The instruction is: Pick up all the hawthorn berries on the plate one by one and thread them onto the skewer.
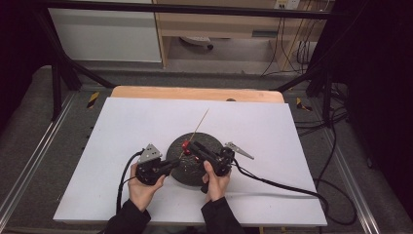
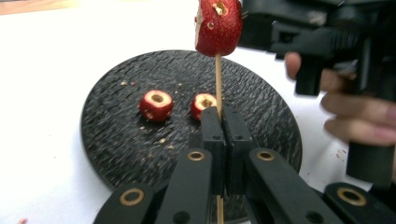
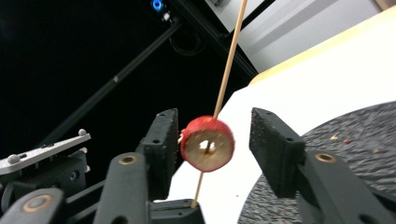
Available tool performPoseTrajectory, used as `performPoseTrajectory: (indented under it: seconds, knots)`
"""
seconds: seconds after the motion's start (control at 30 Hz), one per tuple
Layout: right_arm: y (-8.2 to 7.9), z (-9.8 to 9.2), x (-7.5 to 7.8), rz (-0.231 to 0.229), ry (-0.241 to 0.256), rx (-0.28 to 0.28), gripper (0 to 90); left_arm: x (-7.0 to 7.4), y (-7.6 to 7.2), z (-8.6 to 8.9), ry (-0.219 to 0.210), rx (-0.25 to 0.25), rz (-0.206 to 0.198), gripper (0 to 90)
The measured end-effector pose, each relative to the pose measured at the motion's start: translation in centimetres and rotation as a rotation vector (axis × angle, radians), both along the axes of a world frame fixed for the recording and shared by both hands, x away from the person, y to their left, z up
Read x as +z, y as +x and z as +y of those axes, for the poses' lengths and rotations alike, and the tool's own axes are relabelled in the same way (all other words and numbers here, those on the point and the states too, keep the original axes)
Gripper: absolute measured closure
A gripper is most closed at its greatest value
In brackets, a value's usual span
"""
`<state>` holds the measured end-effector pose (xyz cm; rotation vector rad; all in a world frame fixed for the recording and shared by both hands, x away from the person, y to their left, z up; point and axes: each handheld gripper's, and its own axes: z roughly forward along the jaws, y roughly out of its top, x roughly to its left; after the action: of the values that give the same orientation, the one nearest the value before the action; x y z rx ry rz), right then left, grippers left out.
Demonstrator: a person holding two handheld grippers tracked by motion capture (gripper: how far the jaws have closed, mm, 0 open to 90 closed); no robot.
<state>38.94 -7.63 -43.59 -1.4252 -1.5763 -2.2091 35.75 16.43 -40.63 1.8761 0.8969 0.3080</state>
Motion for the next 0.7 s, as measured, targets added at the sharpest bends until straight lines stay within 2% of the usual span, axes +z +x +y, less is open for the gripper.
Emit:
performPoseTrajectory:
  seconds: [0.1, 0.2, 0.43, 0.53, 0.7]
  knots:
    - [0.1, -0.7, 0.8, -0.026, -0.067, 0.006, 45.2, -0.1, -0.3, 0.8, 0.002, 0.000, 0.002, 88.7]
    - [0.5, -1.3, 1.4, -0.027, -0.158, 0.042, 36.1, -0.3, -0.7, 1.7, 0.019, -0.004, 0.003, 88.6]
    - [1.3, -2.2, 1.8, 0.000, -0.392, 0.163, 18.2, -1.2, -1.8, 3.8, 0.070, 0.003, 0.013, 88.6]
    - [1.4, -2.6, 1.8, 0.013, -0.495, 0.195, 13.1, -1.7, -2.3, 4.8, 0.090, 0.013, 0.022, 88.6]
    - [1.9, -3.0, 1.9, 0.048, -0.624, 0.224, 9.2, -2.3, -2.8, 6.4, 0.101, 0.016, 0.040, 88.6]
